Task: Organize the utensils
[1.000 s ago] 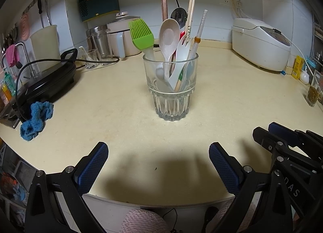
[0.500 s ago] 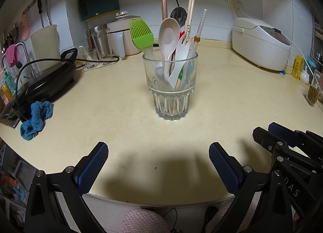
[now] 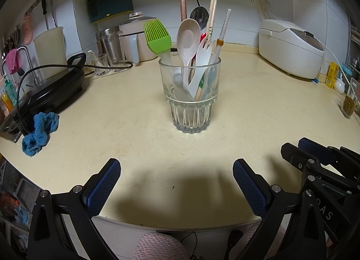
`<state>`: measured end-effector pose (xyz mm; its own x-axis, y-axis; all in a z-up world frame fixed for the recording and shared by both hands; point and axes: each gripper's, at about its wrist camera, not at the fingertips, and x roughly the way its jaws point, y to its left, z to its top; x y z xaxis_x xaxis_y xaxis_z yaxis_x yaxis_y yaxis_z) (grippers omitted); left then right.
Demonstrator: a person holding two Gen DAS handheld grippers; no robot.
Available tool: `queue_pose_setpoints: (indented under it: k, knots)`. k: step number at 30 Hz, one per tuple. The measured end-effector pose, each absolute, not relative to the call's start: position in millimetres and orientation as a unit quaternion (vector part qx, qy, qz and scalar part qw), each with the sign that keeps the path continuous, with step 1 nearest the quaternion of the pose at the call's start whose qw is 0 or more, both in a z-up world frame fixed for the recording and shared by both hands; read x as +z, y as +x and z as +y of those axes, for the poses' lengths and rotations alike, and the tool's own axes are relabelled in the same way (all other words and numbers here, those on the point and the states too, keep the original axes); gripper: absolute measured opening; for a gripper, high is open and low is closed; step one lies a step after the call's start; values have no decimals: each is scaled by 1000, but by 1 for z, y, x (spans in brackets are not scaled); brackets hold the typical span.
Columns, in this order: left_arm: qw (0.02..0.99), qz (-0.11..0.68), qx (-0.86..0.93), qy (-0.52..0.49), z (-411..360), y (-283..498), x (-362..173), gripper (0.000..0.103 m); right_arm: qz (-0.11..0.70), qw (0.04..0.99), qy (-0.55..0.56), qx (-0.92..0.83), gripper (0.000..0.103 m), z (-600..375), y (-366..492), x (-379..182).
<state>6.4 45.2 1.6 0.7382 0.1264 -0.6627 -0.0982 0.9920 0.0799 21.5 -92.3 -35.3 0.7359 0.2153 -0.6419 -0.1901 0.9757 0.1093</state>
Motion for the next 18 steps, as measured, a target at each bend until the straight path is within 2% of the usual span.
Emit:
queue_pose_setpoints:
  k: [18]
  knots:
    - [931,359,59,18,45,6,-1,101,347,931,18,110,32,-92,22,-35]
